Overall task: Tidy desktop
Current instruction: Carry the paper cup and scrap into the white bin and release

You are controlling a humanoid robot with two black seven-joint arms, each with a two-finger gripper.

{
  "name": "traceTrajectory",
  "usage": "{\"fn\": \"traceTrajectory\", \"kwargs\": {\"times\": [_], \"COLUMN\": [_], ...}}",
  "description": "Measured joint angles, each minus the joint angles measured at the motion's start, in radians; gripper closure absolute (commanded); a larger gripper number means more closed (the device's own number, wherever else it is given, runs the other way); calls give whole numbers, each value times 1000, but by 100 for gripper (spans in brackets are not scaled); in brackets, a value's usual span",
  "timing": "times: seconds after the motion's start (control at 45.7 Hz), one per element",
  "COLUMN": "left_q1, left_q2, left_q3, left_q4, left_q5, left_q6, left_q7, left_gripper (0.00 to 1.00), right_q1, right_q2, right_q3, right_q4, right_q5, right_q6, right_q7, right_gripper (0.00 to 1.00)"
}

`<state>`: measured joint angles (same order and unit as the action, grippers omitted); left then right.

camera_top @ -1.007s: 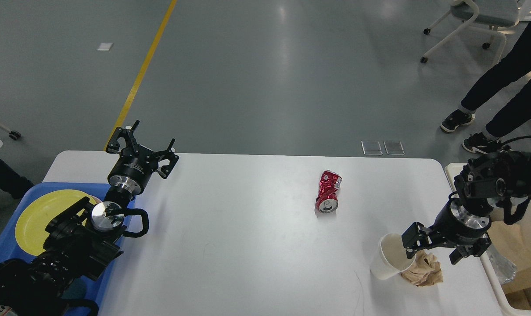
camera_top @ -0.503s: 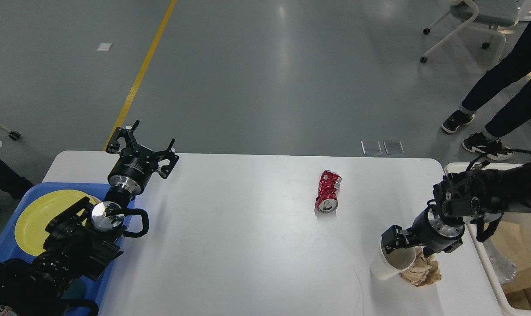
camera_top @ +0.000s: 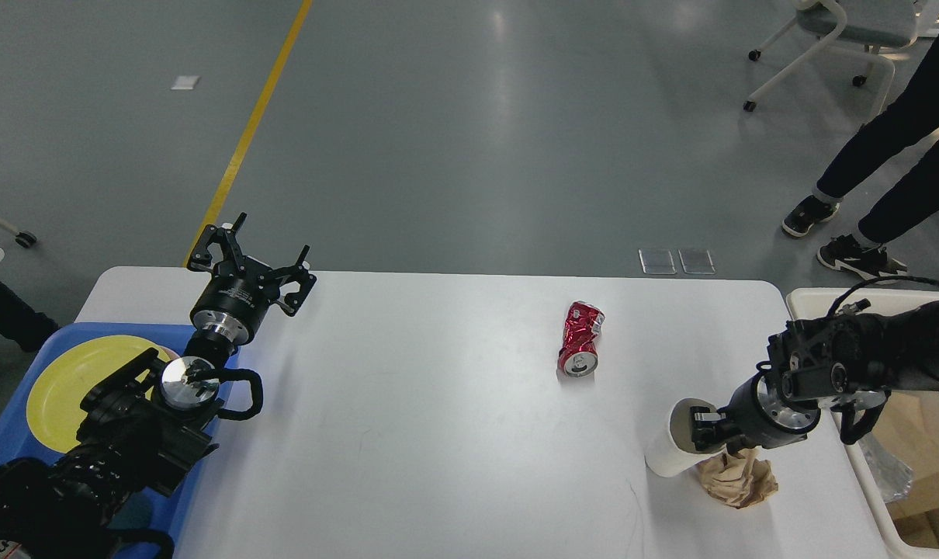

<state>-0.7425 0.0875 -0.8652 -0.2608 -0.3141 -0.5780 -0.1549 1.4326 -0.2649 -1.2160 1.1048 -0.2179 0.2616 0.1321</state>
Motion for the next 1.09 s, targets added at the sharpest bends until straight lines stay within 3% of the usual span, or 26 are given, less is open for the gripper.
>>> {"fn": "traceTrajectory", "kwargs": {"times": [0.285,0.525,0.788,1.095], "left_q1": [0,0,0,0], "left_q2": [0,0,0,0], "left_q3": [0,0,0,0], "left_q4": [0,0,0,0], "left_q5": [0,0,0,0], "left_q6": [0,0,0,0], "left_q7": [0,0,0,0], "left_gripper": [4,4,4,4], "right_q1": [118,362,616,701], "right_q2": [-55,-162,-240,-243], "right_q3": [9,-3,-29,-31], "right_q4": [59,180,231,231], "right_q5": [0,0,-3,-5], "right_q6": [2,17,158,202], "right_q7": [1,1,1,1], "right_gripper": [100,100,100,100]}}
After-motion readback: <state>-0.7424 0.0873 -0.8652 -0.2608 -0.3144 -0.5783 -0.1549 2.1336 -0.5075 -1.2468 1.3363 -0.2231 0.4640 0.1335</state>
